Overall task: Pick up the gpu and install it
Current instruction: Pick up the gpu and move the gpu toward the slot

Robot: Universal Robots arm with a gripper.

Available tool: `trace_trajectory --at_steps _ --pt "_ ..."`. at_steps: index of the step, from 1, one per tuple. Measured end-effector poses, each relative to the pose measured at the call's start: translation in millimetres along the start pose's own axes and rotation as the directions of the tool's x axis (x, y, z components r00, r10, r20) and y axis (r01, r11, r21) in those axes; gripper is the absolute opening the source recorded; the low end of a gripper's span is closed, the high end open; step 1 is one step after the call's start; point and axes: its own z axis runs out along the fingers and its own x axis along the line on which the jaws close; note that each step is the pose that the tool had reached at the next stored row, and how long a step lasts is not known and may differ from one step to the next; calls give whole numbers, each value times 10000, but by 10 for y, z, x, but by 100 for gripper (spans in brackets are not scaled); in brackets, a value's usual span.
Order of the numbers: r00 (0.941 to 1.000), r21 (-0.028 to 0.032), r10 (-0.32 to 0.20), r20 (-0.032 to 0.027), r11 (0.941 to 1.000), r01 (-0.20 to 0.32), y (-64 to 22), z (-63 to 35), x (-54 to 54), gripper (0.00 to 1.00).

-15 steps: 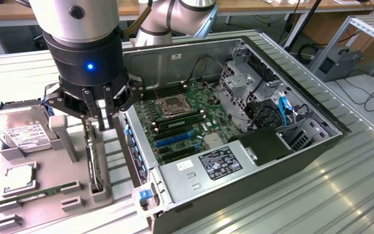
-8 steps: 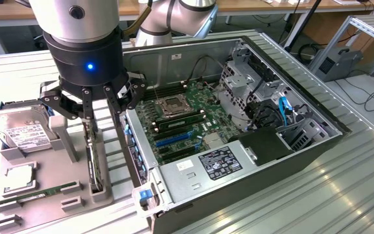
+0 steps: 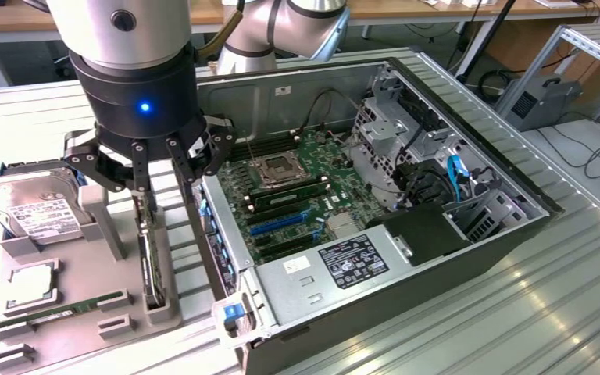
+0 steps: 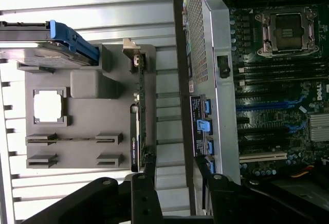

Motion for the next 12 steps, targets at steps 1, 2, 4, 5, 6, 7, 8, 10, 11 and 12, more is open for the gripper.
trace_trajectory --at_steps 1,2,4,5,6,7,8,10,11,12 --pt "10000 0 0 0 10000 0 0 0 0 42" --pt "10000 0 0 0 10000 0 0 1 0 42" --pt "10000 0 0 0 10000 0 0 3 1 42" --pt "10000 -1 0 1 10000 0 -1 5 3 42" --pt "10000 -1 0 2 10000 0 -1 6 5 42" --pt "10000 -2 0 2 10000 0 -1 8 10 42" --pt "10000 -1 1 1 10000 -1 -1 8 15 42" --pt "10000 0 1 1 10000 -1 -3 10 30 42" --pt "10000 0 1 1 10000 -1 -3 11 36 42" --pt "10000 1 0 1 10000 0 -4 11 42 42"
